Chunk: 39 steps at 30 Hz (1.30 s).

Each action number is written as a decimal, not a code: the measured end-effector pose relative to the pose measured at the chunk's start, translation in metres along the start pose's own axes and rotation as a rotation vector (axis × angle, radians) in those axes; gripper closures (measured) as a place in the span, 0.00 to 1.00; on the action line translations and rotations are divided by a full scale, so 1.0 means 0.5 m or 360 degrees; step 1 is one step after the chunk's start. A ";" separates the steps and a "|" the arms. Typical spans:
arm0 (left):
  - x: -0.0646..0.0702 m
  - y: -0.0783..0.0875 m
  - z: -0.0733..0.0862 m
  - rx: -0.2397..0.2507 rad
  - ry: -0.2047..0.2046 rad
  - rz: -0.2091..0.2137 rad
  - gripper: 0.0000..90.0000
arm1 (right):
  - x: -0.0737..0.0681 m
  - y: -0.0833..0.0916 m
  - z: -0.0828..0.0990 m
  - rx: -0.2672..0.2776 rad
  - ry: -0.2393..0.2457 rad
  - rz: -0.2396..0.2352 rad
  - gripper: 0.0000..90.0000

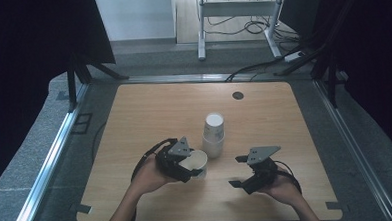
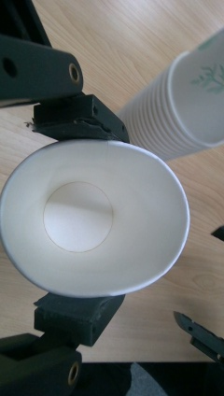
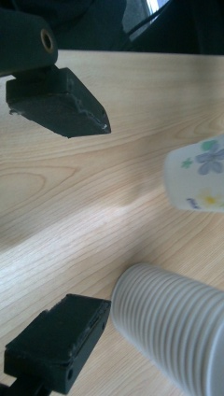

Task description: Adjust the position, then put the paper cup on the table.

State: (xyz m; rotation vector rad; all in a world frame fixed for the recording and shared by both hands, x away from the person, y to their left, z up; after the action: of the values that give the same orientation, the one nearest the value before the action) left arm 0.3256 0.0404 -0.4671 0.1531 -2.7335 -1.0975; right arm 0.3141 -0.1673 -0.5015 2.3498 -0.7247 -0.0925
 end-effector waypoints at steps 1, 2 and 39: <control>-0.002 0.002 0.002 0.0002 0.0009 -0.0008 0.32 | 0.002 0.000 0.003 -0.0008 -0.0002 0.0010 0.15; -0.004 0.005 0.005 -0.0008 0.0014 -0.0020 0.32 | 0.003 0.000 0.005 -0.0012 -0.0004 0.0010 0.15; -0.114 0.063 0.102 -0.0148 0.0295 -0.0359 0.32 | 0.071 0.028 0.073 -0.0060 -0.0180 0.0162 0.15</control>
State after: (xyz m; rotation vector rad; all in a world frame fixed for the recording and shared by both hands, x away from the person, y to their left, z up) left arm 0.3693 0.1070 -0.4892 0.5327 -2.5412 -1.1981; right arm 0.3281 -0.2156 -0.5167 2.2820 -0.8887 -0.1943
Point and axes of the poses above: each handheld gripper's, and its own axes: y roughly backward along the jaws, z roughly out of its underside, x roughly to its right, the point moved 7 cm from there along -y, roughly forward along the jaws, and after that the axes turned 14 degrees about z, right-handed, at the moved point
